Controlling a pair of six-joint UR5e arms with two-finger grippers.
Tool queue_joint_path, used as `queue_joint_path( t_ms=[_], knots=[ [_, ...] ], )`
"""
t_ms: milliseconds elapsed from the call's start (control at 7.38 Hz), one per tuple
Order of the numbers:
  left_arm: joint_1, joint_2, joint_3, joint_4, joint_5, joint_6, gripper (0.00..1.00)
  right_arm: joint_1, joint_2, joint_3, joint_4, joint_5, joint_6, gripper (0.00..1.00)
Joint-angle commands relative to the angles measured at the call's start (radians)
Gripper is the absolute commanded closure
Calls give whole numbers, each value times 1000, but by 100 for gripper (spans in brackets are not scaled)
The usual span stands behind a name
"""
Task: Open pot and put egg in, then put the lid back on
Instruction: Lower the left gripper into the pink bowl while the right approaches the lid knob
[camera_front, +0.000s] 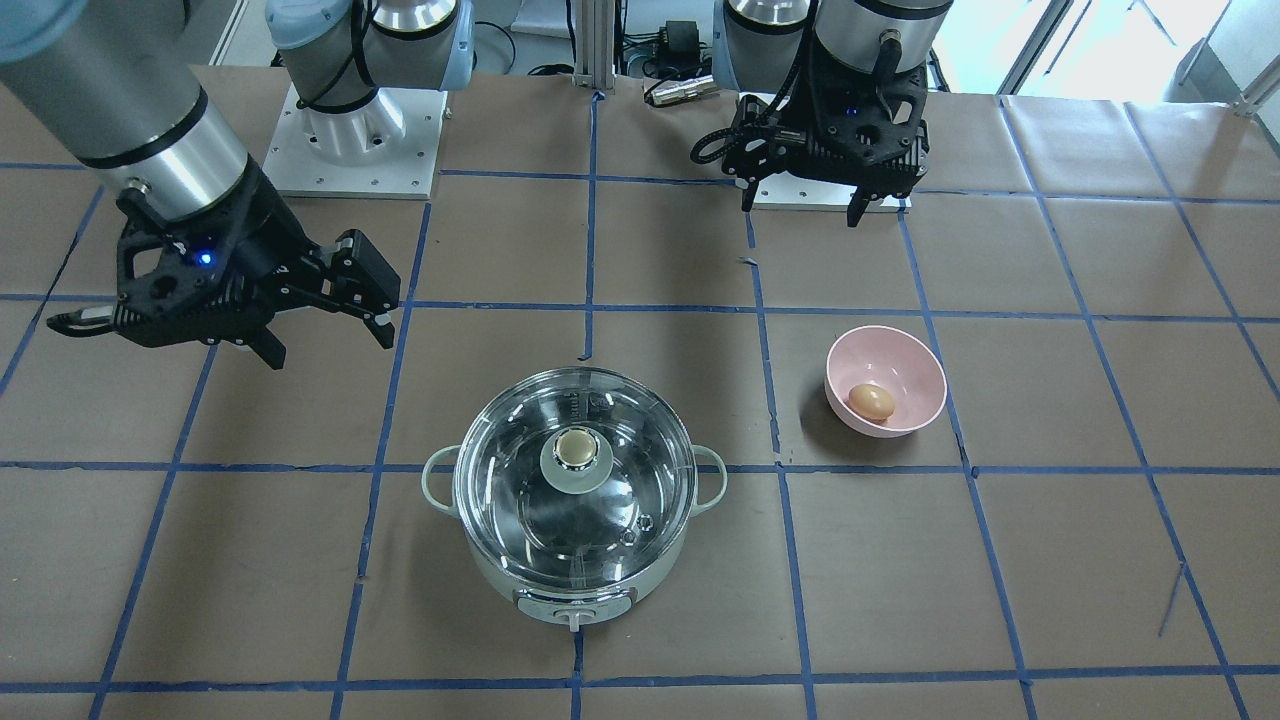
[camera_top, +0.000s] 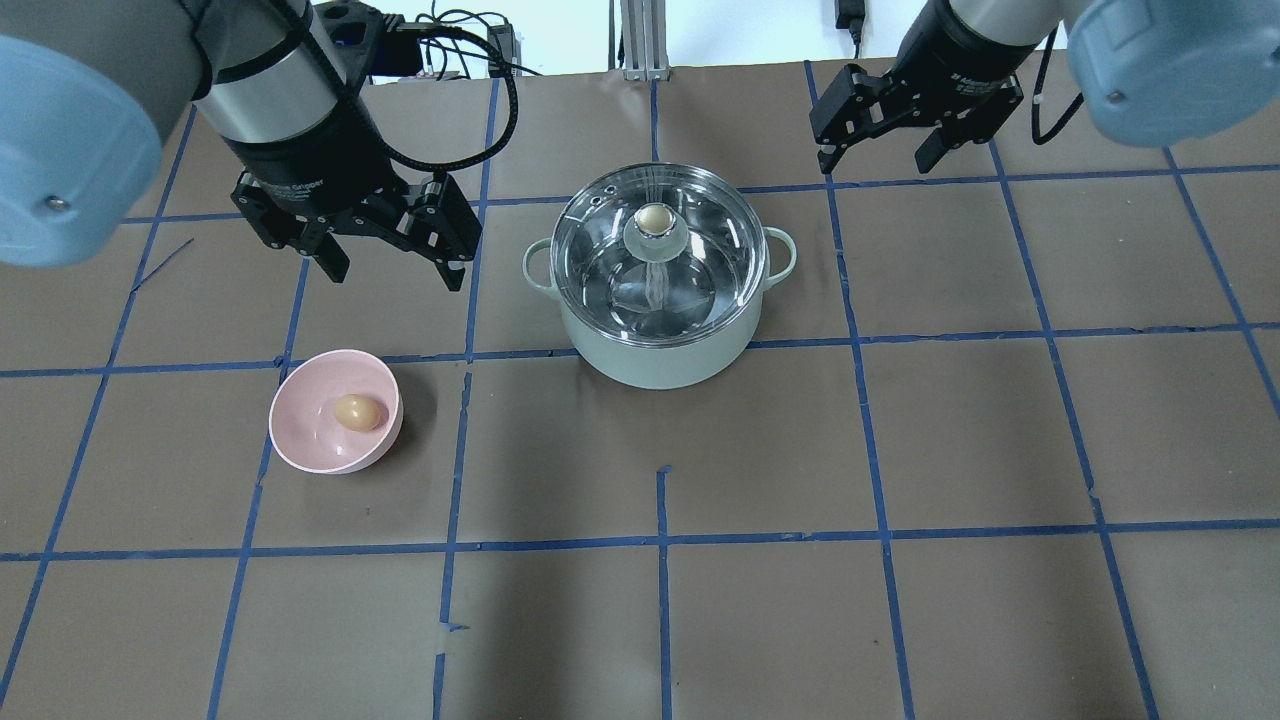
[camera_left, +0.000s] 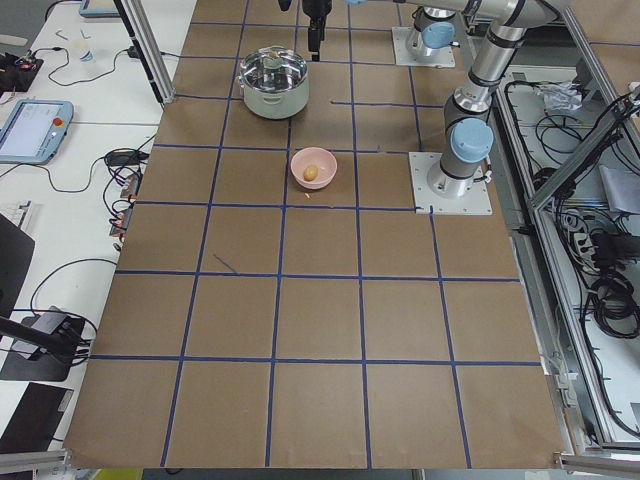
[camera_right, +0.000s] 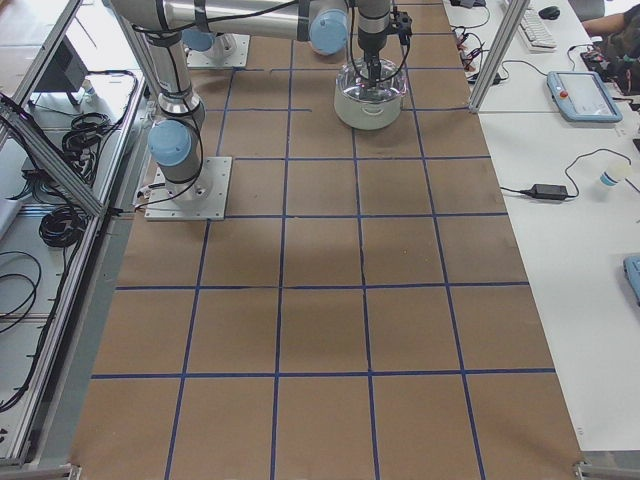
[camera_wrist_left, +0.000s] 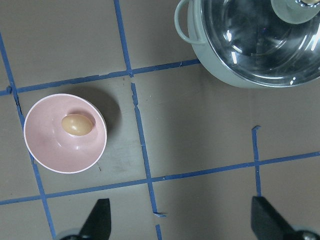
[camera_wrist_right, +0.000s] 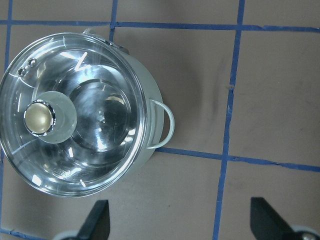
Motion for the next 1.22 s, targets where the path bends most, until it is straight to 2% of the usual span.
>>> queue_joint_path(
  t_ms=[0, 271, 406, 542, 677, 948, 1084],
  knots=[
    [3, -1, 0, 1, -3, 0, 0, -1, 10, 17, -10, 9, 9, 0],
    [3, -1, 0, 3, 0, 0, 0, -1, -11, 11, 4, -37, 28, 0],
    [3, 0, 0, 1, 0, 0, 0, -1, -51, 11, 19, -134, 98, 0],
    [3, 0, 0, 1, 2, 0, 0, -1, -74, -3, 89, -196, 153, 0],
    [5, 0, -2, 1, 2, 0, 0, -1, -79, -12, 113, -231, 154, 0],
    [28, 5, -17, 20, 18, 12, 0, 1, -68, -14, 110, -218, 152, 0],
    [46, 5, -51, 18, 79, 17, 0, 2, -68, -17, 99, -197, 152, 0]
  ],
)
